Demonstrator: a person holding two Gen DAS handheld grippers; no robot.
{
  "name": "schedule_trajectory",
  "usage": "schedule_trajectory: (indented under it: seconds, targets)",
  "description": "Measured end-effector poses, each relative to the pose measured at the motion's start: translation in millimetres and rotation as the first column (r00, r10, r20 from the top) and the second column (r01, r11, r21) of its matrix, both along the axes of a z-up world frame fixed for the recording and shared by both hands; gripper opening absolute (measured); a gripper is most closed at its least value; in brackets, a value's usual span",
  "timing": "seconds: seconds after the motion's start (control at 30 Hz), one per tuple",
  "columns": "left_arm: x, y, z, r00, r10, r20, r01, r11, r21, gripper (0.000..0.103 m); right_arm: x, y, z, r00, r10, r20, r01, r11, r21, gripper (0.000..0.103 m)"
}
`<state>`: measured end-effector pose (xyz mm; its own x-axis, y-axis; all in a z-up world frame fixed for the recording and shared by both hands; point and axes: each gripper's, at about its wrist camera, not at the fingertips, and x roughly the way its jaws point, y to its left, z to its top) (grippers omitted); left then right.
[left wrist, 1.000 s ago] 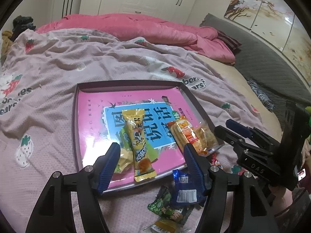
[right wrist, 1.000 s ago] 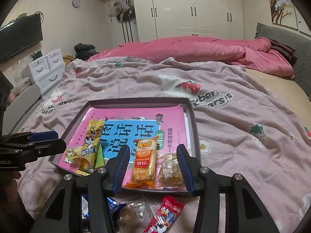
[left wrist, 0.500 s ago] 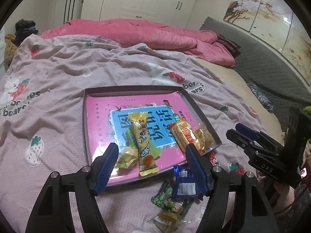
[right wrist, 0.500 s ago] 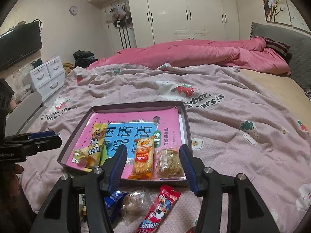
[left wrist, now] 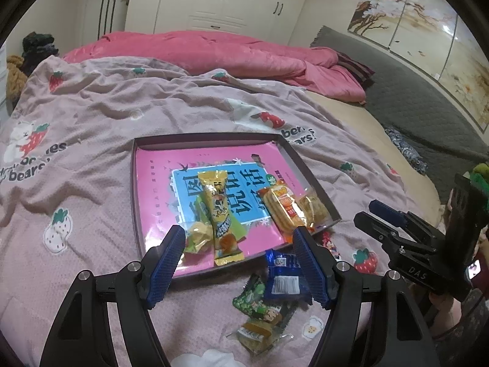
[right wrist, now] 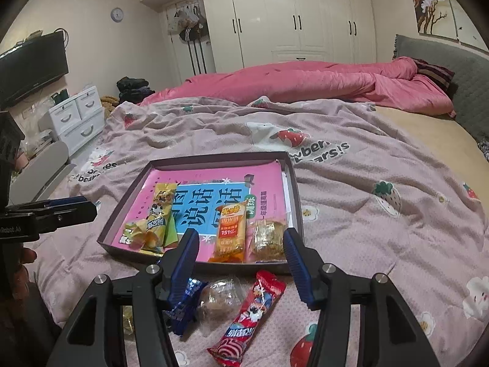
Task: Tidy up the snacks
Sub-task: 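Move the left tool to the blue biscuit packet while the right tool approaches the red candy stick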
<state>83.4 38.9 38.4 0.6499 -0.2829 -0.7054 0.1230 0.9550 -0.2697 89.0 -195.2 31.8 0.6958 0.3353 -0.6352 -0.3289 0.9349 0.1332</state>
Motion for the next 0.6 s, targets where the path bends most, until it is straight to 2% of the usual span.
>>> schedule_trajectory:
  seconds: [0.6]
  targets:
    - [-13,-31,-17,0.996,-0.068,-0.065,0.071,0.996,0.051,0.075,-20,1,-24,0.996,0.011,-0.085,-0.016,0.998,-0.057,0.057]
